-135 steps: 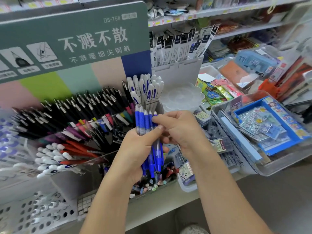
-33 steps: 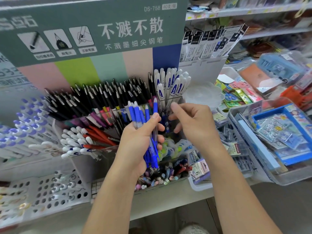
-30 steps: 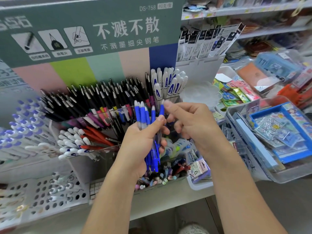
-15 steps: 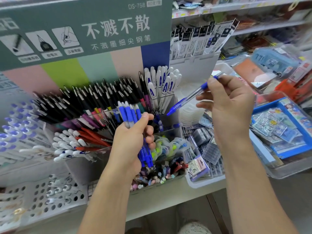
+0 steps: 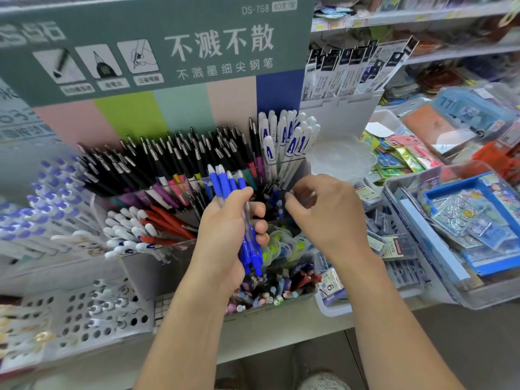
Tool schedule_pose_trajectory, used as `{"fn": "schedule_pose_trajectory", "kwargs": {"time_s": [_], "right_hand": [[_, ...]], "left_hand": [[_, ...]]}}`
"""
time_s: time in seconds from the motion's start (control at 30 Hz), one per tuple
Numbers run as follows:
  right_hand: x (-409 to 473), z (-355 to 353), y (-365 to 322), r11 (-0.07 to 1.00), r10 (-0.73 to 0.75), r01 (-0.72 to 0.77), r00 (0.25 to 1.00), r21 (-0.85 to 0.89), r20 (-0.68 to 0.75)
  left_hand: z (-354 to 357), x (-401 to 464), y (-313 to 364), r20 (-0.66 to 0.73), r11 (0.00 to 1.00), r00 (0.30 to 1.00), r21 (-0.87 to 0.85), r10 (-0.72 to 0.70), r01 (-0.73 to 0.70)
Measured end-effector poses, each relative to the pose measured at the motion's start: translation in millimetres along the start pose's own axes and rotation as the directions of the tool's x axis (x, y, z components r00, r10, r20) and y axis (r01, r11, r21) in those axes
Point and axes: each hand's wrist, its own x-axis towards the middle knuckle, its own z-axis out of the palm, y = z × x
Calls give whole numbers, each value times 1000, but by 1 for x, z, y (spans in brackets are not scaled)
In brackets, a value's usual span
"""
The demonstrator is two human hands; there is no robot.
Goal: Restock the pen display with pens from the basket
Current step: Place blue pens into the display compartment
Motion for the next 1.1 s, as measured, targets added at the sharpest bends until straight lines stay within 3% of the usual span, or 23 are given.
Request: {"fn": "schedule_pose_trajectory", "kwargs": {"time_s": [0.13,0.27,0.33,0.43,0.47,0.53,0.7,0.9,1.0,1.1], "right_hand": [[-1,4,3,1000,11,-11,1000,8,-17],[1,-7,-8,941,114,-95,993,326,-38],[2,-19,-18,795,185,-259,965,549,186],[-2,-30,-34,327,178,-572,819,753,545],[-3,-30,-35,250,181,-606,795,755,579],[-3,-30,-34,201,207,-621,783,758,586],[1,-32,-19,204,326,-568,808,798,491],[12,-53,-2,231,448,-206,890,951,84],[14,-54,5,408,451,-58,880,911,-146],[10,-42,7,616,369,-23,891,787,-264]], "left_hand": [[-1,-2,2,39,999,999,26,19,-20],[1,-4,2,47,999,999,31,-24,22],[4,-4,0,69,998,997,53,-46,42],[11,-6,-1,149,993,986,102,-79,64],[14,-6,-2,169,990,982,122,-84,64],[18,-7,-3,163,987,983,148,-86,61],[21,-4,-10,80,991,994,123,-72,61],[20,1,-8,-17,997,1000,73,-26,27],[19,4,-7,-50,999,999,41,-19,21],[18,7,-7,-55,1000,998,1,-16,16]]}}
